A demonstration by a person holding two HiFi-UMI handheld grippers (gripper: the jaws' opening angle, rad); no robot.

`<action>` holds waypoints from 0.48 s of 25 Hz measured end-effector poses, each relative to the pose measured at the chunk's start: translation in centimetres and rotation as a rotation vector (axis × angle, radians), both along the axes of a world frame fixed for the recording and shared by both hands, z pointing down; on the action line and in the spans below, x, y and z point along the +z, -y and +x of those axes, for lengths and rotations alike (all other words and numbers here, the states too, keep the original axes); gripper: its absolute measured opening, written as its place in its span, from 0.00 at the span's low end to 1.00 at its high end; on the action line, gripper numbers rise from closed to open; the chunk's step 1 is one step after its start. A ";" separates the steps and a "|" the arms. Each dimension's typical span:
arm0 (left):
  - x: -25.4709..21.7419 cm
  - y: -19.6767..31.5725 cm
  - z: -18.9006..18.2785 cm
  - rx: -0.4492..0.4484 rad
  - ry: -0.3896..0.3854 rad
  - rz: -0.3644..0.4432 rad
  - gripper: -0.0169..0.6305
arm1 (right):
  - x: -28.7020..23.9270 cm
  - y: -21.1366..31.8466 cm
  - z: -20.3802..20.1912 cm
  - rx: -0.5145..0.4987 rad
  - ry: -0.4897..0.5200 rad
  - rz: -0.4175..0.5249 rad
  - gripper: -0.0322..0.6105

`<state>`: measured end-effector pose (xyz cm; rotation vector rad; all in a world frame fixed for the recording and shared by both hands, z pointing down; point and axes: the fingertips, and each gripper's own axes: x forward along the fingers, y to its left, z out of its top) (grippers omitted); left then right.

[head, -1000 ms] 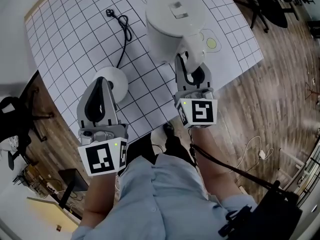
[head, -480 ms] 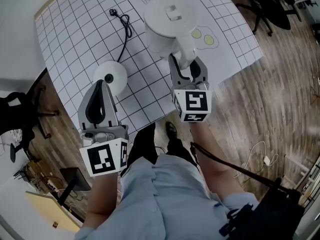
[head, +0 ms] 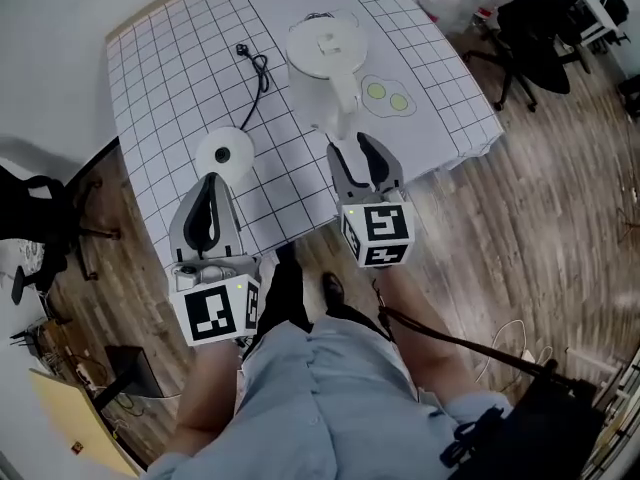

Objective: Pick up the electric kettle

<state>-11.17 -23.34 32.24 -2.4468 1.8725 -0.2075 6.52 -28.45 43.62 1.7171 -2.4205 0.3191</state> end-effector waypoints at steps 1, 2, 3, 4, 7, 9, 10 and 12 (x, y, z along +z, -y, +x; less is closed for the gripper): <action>-0.4 -0.7 0.3 -0.006 -0.002 0.009 0.03 | -0.9 -0.7 -0.1 -0.020 0.010 0.015 0.34; -0.7 -1.2 0.5 -0.013 -0.009 0.018 0.03 | -1.8 -1.0 -0.2 -0.040 0.019 0.031 0.33; -1.1 -1.4 0.7 -0.022 -0.020 0.028 0.03 | -2.8 -1.1 -0.5 -0.063 0.027 0.048 0.33; -1.4 -1.5 0.7 -0.034 -0.031 0.036 0.03 | -3.8 -1.0 -0.9 -0.089 0.033 0.066 0.33; -2.2 -3.9 1.0 -0.073 -0.042 0.055 0.03 | -6.4 -2.9 -2.0 -0.161 0.036 0.117 0.29; -2.7 -7.0 1.2 -0.114 -0.037 0.072 0.03 | -8.1 -5.5 -2.7 -0.219 0.035 0.158 0.26; -3.0 -8.3 1.2 -0.138 -0.032 0.082 0.03 | -9.0 -6.6 -3.1 -0.251 0.036 0.184 0.24; -3.5 -9.8 1.1 -0.167 -0.017 0.100 0.03 | -10.5 -8.5 -3.7 -0.293 0.032 0.231 0.19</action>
